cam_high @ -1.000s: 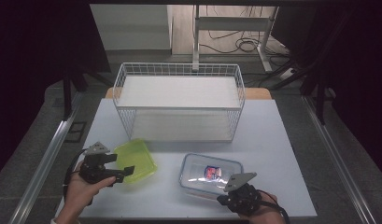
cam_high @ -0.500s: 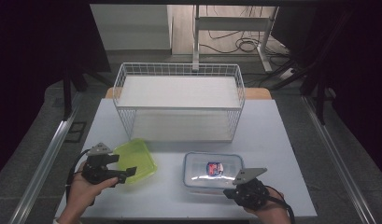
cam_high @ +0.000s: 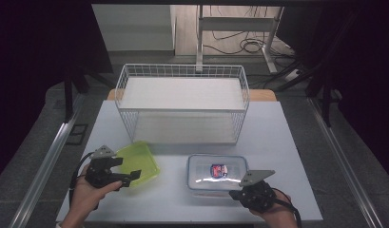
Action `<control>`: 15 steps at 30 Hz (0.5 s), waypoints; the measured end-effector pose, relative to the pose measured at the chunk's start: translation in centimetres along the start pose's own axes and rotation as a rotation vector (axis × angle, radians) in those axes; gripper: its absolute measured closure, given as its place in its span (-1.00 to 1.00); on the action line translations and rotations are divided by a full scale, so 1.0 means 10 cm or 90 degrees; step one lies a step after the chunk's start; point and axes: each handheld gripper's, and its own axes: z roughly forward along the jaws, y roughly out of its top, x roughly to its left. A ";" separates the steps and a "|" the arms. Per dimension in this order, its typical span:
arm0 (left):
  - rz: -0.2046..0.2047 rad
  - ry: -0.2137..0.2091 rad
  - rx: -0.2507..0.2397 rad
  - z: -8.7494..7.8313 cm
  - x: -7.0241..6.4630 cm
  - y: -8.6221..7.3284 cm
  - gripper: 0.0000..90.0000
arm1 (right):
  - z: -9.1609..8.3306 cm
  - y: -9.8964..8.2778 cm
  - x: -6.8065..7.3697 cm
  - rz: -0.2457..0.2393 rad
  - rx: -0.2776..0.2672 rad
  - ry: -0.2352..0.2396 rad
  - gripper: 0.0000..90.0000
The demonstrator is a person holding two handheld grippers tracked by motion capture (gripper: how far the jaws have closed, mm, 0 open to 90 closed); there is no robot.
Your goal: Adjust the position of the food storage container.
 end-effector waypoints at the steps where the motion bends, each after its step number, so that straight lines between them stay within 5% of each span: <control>1: -0.001 0.000 -0.002 0.00 -0.01 0.00 -0.72 | -0.03 0.00 -0.01 -0.001 -0.010 0.003 1.00; 6: -0.006 -0.003 -0.006 0.00 -0.02 0.00 -0.72 | -0.11 0.00 -0.04 0.009 -0.028 -0.007 0.99; 15: -0.004 -0.023 -0.011 0.10 -0.21 0.08 -0.75 | -0.42 -0.03 -0.30 0.086 -0.093 -0.073 0.96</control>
